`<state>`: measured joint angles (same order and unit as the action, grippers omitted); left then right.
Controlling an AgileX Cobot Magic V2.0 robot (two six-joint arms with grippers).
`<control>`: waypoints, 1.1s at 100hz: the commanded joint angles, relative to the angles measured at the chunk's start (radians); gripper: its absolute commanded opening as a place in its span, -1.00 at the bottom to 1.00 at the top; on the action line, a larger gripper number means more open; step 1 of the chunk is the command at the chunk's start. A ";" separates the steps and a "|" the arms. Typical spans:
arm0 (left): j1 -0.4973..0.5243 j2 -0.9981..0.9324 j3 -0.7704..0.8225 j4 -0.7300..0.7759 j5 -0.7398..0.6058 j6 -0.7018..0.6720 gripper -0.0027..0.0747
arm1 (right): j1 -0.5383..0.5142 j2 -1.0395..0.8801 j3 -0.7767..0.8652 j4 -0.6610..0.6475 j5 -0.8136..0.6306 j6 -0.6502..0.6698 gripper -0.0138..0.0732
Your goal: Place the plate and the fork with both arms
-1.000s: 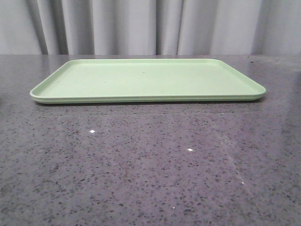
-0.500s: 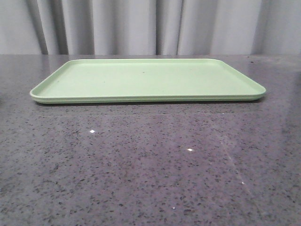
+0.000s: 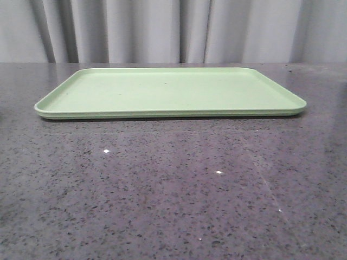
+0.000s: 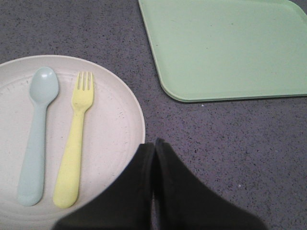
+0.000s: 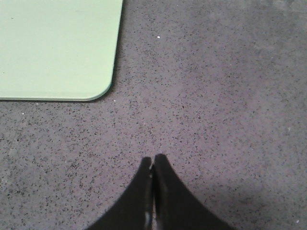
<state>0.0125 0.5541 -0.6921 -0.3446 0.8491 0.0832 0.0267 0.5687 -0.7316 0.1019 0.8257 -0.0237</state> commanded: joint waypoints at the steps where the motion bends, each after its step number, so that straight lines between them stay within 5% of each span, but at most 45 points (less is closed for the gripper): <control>1: -0.005 0.012 -0.034 -0.028 -0.067 -0.011 -0.98 | -0.006 0.012 -0.036 0.000 -0.063 -0.003 -0.93; 15: -0.005 0.012 -0.034 -0.028 -0.067 0.001 -0.80 | -0.006 0.012 -0.036 0.000 -0.063 -0.003 -0.75; 30: -0.005 0.012 -0.034 -0.028 -0.067 0.001 0.03 | -0.006 0.012 -0.036 0.000 -0.077 -0.003 -0.18; 42: -0.005 0.012 -0.034 -0.022 -0.080 -0.003 0.55 | -0.006 0.012 -0.036 0.000 -0.077 -0.003 0.07; 82: 0.003 0.025 -0.039 0.095 -0.115 -0.009 0.56 | -0.006 0.012 -0.036 0.000 -0.078 -0.003 0.07; 110: 0.164 0.153 -0.131 0.198 -0.108 -0.007 0.56 | -0.006 0.012 -0.036 0.000 -0.078 -0.003 0.07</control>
<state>0.1198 0.6544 -0.7602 -0.1676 0.8033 0.0832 0.0267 0.5687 -0.7316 0.1019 0.8198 -0.0237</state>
